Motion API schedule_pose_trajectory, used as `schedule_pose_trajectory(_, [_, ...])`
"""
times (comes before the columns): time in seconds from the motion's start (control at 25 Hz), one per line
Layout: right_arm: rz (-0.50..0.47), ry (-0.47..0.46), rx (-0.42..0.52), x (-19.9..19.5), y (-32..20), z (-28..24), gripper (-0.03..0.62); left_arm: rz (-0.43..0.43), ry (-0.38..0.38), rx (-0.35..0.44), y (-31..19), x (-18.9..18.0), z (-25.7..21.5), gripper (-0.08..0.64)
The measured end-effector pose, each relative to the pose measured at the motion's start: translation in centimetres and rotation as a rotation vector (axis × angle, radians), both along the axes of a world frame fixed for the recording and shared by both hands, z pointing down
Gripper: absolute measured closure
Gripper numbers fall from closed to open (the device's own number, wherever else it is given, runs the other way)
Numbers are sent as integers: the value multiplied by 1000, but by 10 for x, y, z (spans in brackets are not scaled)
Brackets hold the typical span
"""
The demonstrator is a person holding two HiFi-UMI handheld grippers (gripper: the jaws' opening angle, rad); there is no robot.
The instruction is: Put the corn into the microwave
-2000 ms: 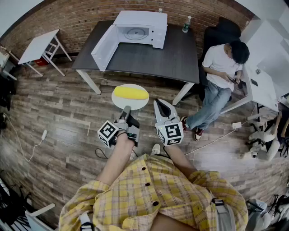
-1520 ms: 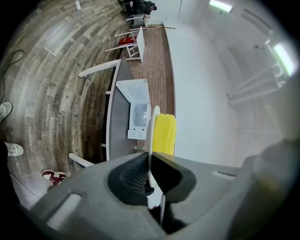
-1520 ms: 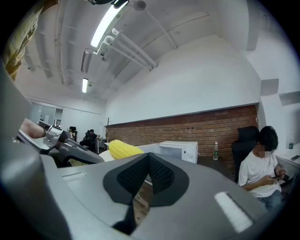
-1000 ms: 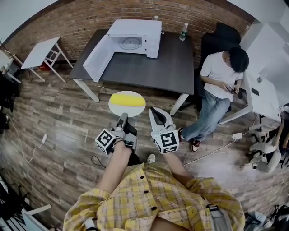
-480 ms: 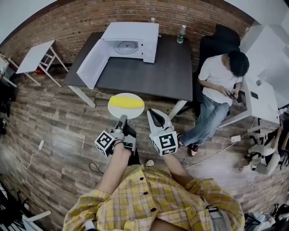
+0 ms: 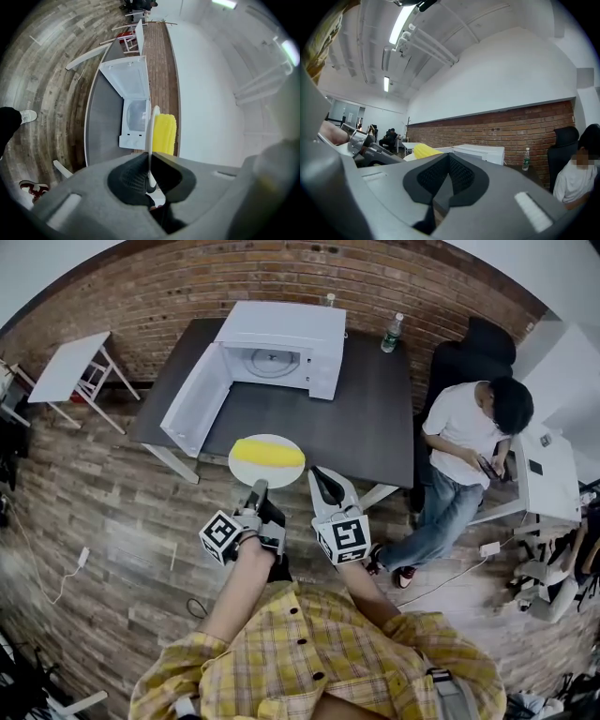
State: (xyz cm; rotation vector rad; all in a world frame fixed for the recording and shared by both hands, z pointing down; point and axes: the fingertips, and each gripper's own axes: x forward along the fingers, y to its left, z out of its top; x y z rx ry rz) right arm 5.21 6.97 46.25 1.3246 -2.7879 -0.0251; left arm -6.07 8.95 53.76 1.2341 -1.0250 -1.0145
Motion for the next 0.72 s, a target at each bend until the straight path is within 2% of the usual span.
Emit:
schedule_pose_trajectory(0.24, [23, 7, -12, -28, -67, -8, 588, 34, -6, -27, -69, -29, -3, 541])
schedule_pose_trajectory(0.44, [59, 15, -25, -47, -115, -11, 588, 67, 10, -21, -123, -47, -13, 541])
schedule_pose_trajectory(0.72, [112, 13, -46, -67, -173, -13, 588, 127, 7, -30, -182, -67, -13, 541])
